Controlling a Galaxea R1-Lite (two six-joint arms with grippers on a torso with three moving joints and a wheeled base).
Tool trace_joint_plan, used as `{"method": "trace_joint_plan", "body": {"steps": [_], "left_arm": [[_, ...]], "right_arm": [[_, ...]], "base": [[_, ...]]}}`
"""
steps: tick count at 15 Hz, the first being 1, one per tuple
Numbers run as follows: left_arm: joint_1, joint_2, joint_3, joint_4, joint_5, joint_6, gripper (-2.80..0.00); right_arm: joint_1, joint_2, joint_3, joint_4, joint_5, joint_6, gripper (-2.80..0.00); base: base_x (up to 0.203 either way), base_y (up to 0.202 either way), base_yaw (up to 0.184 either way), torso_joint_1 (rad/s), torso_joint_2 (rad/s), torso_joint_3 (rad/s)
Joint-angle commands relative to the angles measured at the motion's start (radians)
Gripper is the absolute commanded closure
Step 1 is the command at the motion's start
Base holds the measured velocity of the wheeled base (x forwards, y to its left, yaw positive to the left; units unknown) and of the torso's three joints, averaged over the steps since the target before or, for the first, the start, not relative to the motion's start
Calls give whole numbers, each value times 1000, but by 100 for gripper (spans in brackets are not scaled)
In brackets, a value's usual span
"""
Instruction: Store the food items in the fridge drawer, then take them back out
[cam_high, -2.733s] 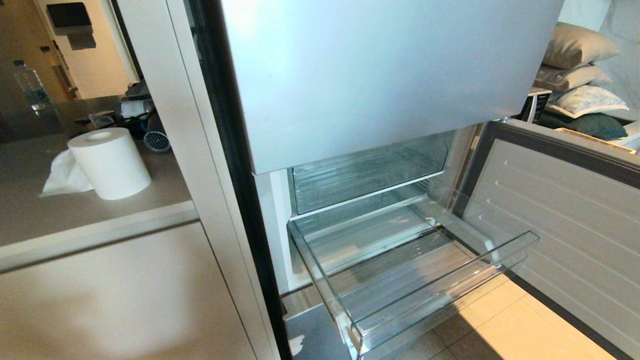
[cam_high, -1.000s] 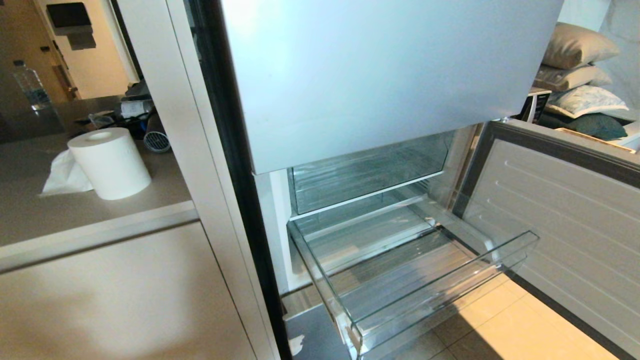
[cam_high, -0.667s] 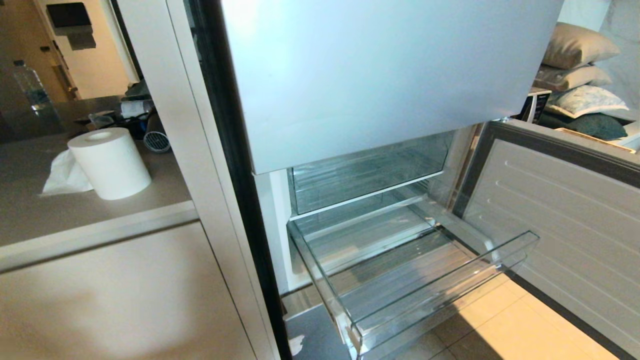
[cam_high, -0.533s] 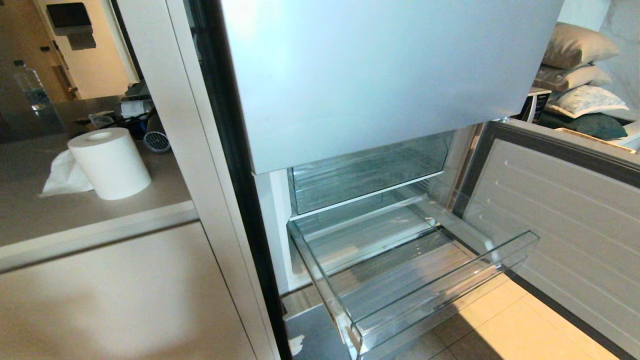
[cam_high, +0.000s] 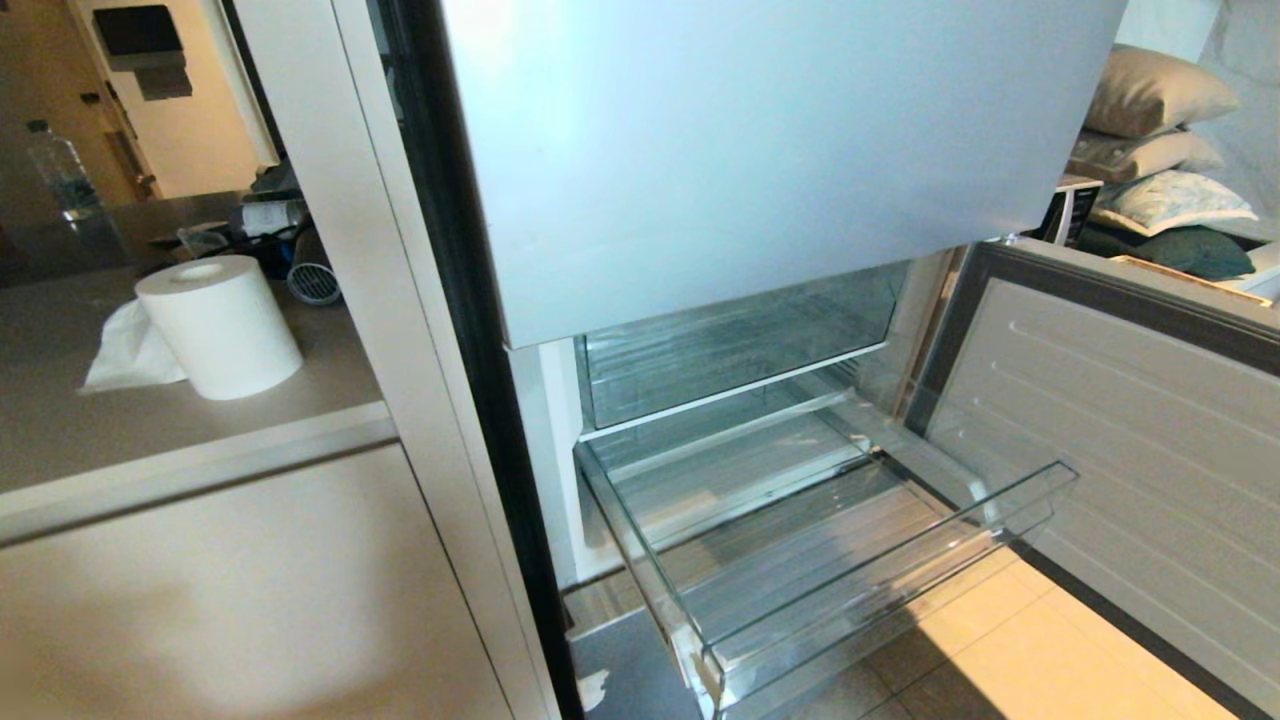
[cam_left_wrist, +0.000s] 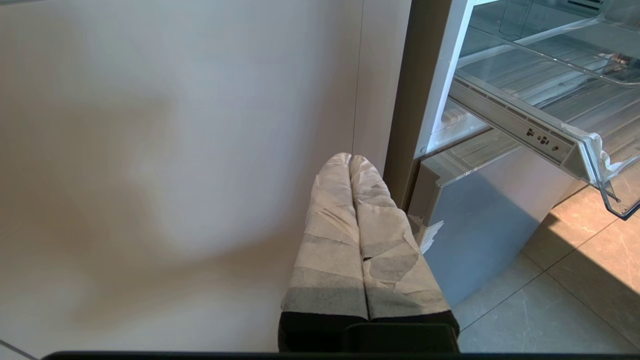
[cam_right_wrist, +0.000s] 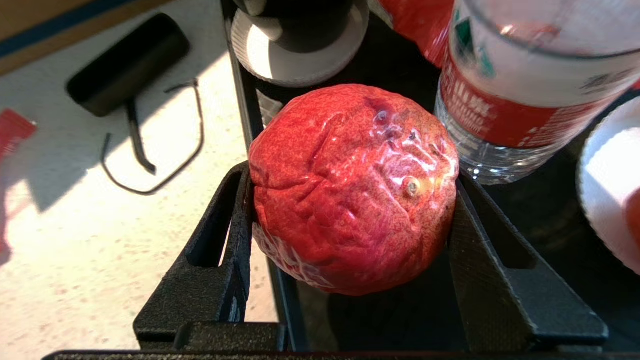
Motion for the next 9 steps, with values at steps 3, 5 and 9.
{"method": "trace_joint_plan", "body": {"steps": [3,5,9], "left_arm": [[0,0,2,0,0,0,0],[0,0,2,0,0,0,0],[0,0,2,0,0,0,0]], "right_arm": [[0,59,-29,-4,2,0,0],[-1,65,-34,-4,2,-4,0],[-1,71,-34,-3,5,-27,-280]], "base": [[0,0,0,0,0,0],[0,0,0,0,0,0],[0,0,0,0,0,0]]}}
